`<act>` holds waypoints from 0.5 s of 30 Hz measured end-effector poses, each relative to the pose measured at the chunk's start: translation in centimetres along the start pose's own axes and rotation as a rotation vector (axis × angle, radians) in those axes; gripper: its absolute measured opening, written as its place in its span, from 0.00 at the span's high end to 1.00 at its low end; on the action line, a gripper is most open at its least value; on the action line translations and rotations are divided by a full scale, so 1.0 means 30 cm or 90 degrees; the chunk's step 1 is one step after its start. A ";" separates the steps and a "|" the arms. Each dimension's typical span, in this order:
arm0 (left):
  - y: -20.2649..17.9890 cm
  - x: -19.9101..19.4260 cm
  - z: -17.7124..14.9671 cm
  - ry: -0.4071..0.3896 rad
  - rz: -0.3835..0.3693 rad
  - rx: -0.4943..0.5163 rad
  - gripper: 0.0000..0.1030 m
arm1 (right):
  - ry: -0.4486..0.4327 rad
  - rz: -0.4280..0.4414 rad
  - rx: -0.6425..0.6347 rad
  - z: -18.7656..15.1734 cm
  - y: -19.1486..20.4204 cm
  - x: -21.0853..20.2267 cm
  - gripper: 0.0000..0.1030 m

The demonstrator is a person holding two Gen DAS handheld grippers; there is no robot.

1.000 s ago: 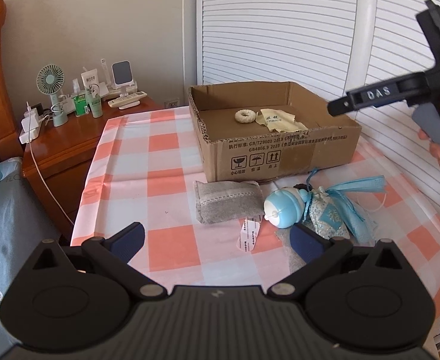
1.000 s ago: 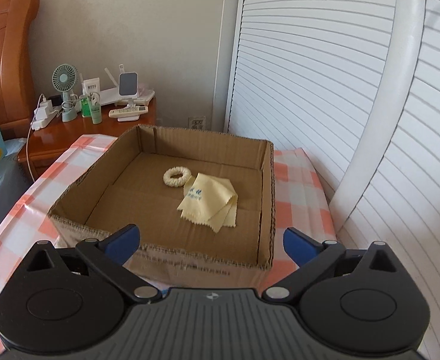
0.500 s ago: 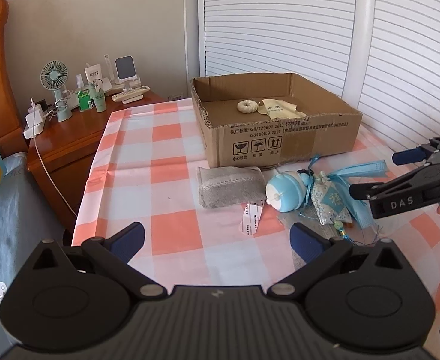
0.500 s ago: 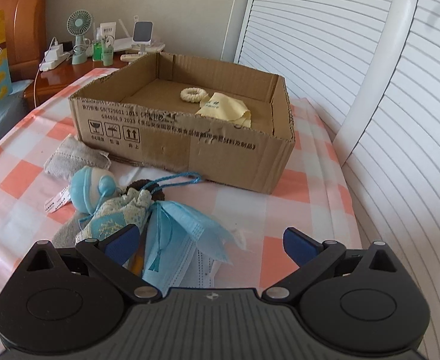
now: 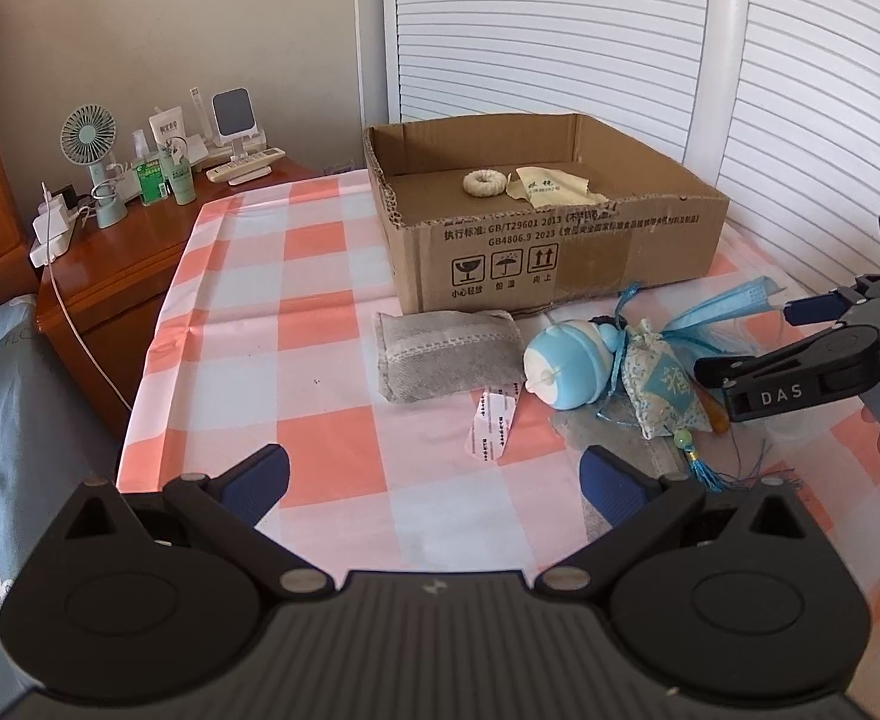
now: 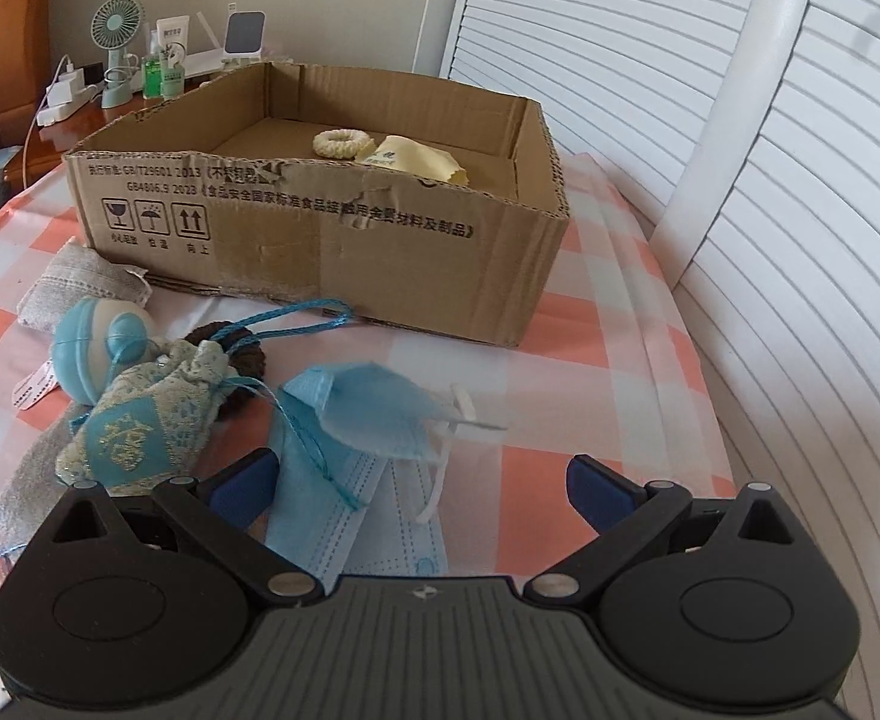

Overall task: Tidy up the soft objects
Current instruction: 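Move the right gripper to the blue face mask while the left approaches the white label strip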

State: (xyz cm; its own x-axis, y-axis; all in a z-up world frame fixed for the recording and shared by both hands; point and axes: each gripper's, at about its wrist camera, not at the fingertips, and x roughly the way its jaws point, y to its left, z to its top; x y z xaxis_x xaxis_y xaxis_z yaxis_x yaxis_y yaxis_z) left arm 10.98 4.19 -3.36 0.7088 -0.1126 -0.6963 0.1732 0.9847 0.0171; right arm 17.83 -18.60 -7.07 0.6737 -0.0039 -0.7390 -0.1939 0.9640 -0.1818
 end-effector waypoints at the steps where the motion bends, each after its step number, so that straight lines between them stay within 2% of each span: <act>1: -0.002 0.010 0.001 0.005 0.000 0.000 0.01 | 0.003 -0.007 0.003 -0.004 -0.009 0.005 0.00; 8: -0.005 0.076 0.010 0.026 0.003 0.001 0.01 | 0.010 -0.042 0.059 -0.027 -0.101 0.025 0.00; 15: 0.006 0.172 0.011 0.051 0.011 0.007 0.01 | 0.010 -0.006 0.109 -0.061 -0.145 0.028 0.00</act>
State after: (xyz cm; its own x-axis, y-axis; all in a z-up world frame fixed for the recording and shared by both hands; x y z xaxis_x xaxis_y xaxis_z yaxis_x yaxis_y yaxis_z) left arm 14.90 3.73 -6.71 0.6544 -0.0837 -0.7515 0.1687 0.9850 0.0371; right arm 17.92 -23.27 -8.10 0.6632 -0.0155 -0.7483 -0.0626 0.9951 -0.0760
